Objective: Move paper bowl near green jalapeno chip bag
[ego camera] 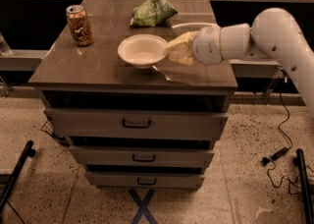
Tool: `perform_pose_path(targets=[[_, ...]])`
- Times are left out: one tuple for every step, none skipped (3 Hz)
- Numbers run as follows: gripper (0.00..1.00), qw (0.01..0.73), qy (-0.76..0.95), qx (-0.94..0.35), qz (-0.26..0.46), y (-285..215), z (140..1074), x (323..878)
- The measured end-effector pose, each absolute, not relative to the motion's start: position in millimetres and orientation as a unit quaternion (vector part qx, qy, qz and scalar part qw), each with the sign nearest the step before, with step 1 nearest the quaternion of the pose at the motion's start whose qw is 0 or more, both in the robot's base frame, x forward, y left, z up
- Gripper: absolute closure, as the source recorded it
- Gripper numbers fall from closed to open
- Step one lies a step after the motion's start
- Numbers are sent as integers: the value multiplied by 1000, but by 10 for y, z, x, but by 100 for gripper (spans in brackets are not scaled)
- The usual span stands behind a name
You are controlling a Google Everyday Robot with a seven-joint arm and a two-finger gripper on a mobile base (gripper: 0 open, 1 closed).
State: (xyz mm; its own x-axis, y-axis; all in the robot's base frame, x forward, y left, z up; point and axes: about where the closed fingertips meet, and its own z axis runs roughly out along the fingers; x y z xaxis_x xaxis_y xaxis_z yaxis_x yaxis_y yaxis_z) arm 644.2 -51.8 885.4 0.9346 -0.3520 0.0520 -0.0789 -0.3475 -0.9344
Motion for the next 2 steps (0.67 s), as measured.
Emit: perform_pose_path(targets=[[100, 533, 145, -822, -140, -709, 8939, 6630], [100, 496, 165, -839, -151, -999, 8885, 6937]])
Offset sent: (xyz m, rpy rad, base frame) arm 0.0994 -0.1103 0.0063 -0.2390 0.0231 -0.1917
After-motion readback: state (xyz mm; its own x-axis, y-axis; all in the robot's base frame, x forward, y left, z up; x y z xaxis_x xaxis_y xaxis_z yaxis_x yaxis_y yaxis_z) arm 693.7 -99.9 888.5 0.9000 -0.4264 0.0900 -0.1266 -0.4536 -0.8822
